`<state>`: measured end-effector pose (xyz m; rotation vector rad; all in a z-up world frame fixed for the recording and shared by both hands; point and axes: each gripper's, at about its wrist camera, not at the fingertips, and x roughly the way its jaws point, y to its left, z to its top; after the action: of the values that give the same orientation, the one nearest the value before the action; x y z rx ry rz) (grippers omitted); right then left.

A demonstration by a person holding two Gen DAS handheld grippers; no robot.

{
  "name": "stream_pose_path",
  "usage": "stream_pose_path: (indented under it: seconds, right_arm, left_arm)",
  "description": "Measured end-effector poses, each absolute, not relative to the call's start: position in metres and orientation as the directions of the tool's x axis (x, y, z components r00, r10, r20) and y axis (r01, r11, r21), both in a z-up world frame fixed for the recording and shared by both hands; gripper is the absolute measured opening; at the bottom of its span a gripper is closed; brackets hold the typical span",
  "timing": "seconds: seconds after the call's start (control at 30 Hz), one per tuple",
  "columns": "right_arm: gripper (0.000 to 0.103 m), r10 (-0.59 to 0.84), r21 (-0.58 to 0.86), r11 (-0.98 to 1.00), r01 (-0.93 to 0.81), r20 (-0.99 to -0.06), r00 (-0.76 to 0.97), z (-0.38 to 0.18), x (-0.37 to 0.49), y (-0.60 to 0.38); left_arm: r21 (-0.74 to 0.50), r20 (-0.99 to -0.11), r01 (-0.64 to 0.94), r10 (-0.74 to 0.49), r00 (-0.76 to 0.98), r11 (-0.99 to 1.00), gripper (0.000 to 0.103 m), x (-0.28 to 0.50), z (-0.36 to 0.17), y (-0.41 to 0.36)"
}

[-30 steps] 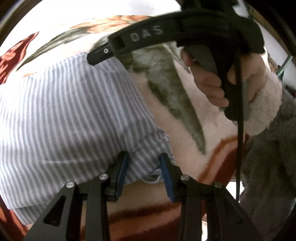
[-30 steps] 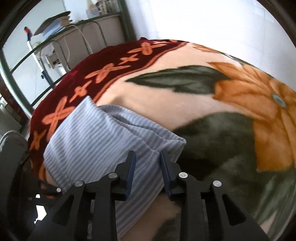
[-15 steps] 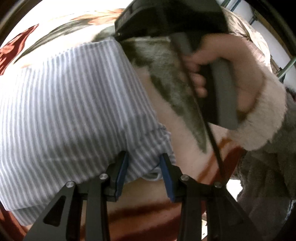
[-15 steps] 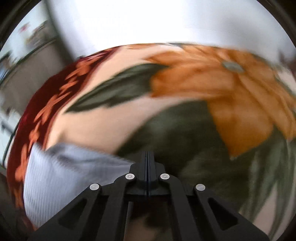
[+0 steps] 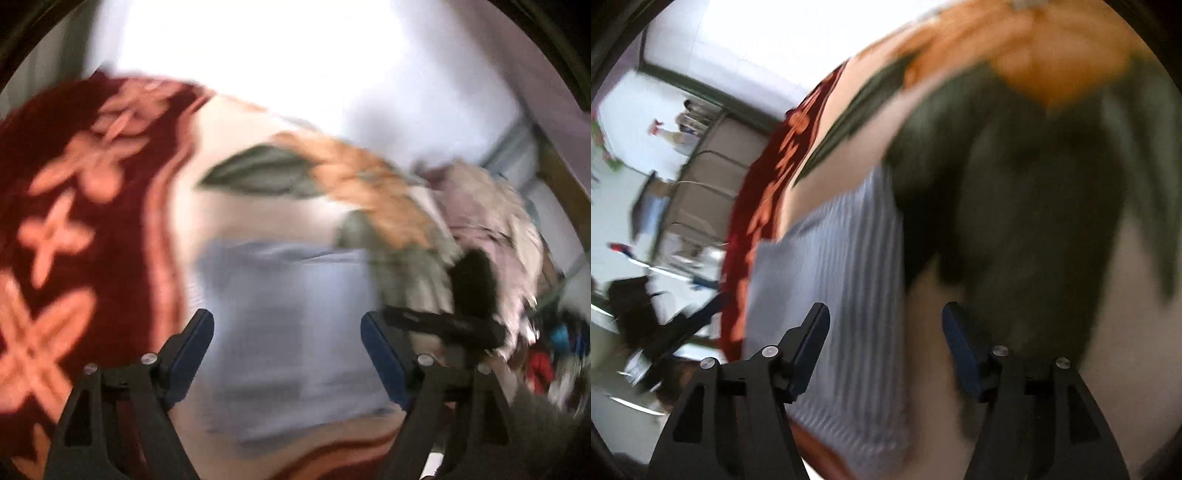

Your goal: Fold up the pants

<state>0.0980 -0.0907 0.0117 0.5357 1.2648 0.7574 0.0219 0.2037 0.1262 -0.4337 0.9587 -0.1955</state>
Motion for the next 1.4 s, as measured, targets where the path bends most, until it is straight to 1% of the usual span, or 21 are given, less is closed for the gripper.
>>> stream_pose_path:
  seconds: [0.1,0.17,0.23,0.33,0.4,0.43,0.5,0.57,0.6,0.63,0.7,0.73,0.8,0.83,0.87,0.93,1.0,1.2,1.3,1.37,1.4]
  right_arm:
    - [0.065,0.791,0.778,0.612,-0.142,-0.599,0.125,0.003,0.074,-0.106]
    - [0.065,0.788,0.776,0.615,-0.139,-0.605,0.11,0.005,0.056,-0.113]
    - [0.064,0.754,0.743,0.657,-0.127,-0.642,0.142,0.011,0.031,-0.118]
    - [0.062,0.806,0.821,0.571,0.01,-0.563,0.184,-0.001,0.006,-0.127]
    - [0.038,0.832,0.853,0.513,0.094,-0.521,0.19,-0.016,0.0,-0.12]
    - [0.022,0.841,0.86,0.484,0.164,-0.508,0.184,-0.028,-0.004,-0.116]
    - [0.018,0.866,0.889,0.41,0.204,-0.45,0.22,-0.033,-0.011,-0.117]
    - [0.016,0.858,0.896,0.426,0.129,-0.445,0.255,-0.014,-0.017,-0.115]
    - [0.016,0.847,0.885,0.461,0.062,-0.46,0.265,0.001,-0.018,-0.112]
    - [0.016,0.832,0.866,0.501,-0.007,-0.479,0.282,0.016,-0.018,-0.109]
    - [0.016,0.812,0.837,0.543,-0.076,-0.499,0.302,0.035,-0.02,-0.105]
    - [0.016,0.8,0.823,0.562,-0.082,-0.515,0.307,0.037,-0.021,-0.104]
    - [0.016,0.783,0.807,0.586,-0.073,-0.541,0.308,0.032,-0.023,-0.099]
    - [0.016,0.771,0.799,0.599,-0.054,-0.556,0.311,0.023,-0.024,-0.098]
    - [0.016,0.758,0.789,0.613,-0.032,-0.576,0.307,0.014,-0.024,-0.097]
    - [0.016,0.738,0.776,0.63,0.026,-0.61,0.289,-0.003,-0.024,-0.098]
    - [0.015,0.74,0.788,0.612,0.064,-0.599,0.306,-0.013,-0.027,-0.102]
    - [0.012,0.723,0.788,0.615,0.011,-0.57,0.392,0.001,-0.062,-0.103]
    - [0.011,0.731,0.808,0.587,0.05,-0.556,0.397,-0.005,-0.069,-0.107]
    - [0.004,0.725,0.806,0.586,0.081,-0.567,0.392,-0.011,-0.066,-0.111]
    - [0.004,0.733,0.811,0.577,0.097,-0.566,0.377,-0.015,-0.067,-0.121]
  left_arm:
    - [-0.504,-0.804,-0.222,-0.36,0.473,0.835,0.084,0.026,0.073,0.234]
    - [-0.533,-0.807,-0.288,-0.376,0.456,0.796,0.08,0.018,0.052,0.242]
    - [-0.555,-0.785,-0.267,-0.39,0.481,0.788,0.08,0.015,0.055,0.242]
    - [-0.576,-0.767,-0.207,-0.435,0.471,0.791,0.08,0.013,0.051,0.236]
    - [-0.618,-0.751,-0.221,-0.483,0.451,0.755,0.08,0.013,0.038,0.232]
    - [-0.624,-0.747,-0.231,-0.483,0.457,0.747,0.081,0.013,0.037,0.232]
    - [-0.621,-0.751,-0.257,-0.467,0.467,0.741,0.081,0.017,0.037,0.233]
    - [-0.569,-0.778,-0.303,-0.382,0.498,0.764,0.071,0.018,0.047,0.233]
    - [-0.491,-0.796,-0.316,-0.27,0.542,0.812,0.067,0.017,0.063,0.23]
    - [-0.362,-0.785,-0.295,-0.119,0.608,0.884,0.067,0.01,0.09,0.221]
    - [-0.198,-0.727,-0.211,0.001,0.686,0.957,0.07,0.005,0.135,0.192]
    - [-0.214,-0.737,-0.186,-0.034,0.675,0.959,0.072,0.007,0.146,0.181]
    - [-0.378,-0.811,-0.106,-0.274,0.516,0.919,0.073,0.028,0.145,0.146]
    - [-0.46,-0.81,-0.052,-0.395,0.434,0.886,0.073,0.038,0.136,0.124]
    - [-0.483,-0.819,-0.01,-0.447,0.36,0.876,0.072,0.048,0.123,0.1]
    - [-0.366,-0.896,0.017,-0.358,0.265,0.93,0.059,0.064,0.089,0.061]
    - [-0.248,-0.951,-0.014,-0.24,0.196,0.969,0.051,0.077,0.049,0.046]
    - [-0.329,-0.934,-0.184,-0.29,0.21,0.926,0.053,0.089,0.043,0.062]
    - [-0.326,-0.934,-0.184,-0.287,0.213,0.927,0.053,0.088,0.042,0.063]
    - [-0.34,-0.928,-0.184,-0.297,0.224,0.922,0.054,0.089,0.045,0.064]
    - [-0.355,-0.921,-0.181,-0.31,0.236,0.917,0.056,0.088,0.046,0.065]
